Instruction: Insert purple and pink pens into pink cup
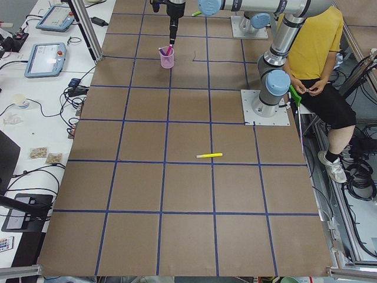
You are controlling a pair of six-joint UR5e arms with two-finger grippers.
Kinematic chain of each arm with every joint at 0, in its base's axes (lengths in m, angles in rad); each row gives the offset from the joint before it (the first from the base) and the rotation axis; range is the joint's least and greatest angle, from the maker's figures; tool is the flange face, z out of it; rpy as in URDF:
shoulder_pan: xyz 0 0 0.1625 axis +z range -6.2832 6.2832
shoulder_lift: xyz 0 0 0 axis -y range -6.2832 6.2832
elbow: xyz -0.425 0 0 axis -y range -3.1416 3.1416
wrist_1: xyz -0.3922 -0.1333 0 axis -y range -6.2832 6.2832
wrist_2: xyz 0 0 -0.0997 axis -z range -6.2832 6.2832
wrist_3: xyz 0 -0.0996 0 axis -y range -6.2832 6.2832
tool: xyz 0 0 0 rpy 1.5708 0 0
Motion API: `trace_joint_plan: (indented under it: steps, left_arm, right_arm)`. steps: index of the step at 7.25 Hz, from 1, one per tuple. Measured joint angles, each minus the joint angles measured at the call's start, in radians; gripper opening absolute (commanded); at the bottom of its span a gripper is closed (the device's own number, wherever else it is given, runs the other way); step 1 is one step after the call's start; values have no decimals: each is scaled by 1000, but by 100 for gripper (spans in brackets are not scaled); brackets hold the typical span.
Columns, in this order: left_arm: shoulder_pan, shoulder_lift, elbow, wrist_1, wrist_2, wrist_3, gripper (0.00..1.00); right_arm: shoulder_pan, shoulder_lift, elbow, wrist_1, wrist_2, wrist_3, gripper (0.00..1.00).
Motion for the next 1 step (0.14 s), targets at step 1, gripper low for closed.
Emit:
trace_joint_plan:
  steps: [1]
  left_arm:
    - [4, -6, 4, -8, -3, 11, 100]
  right_arm:
    - [0, 0, -1, 0, -1, 0, 100]
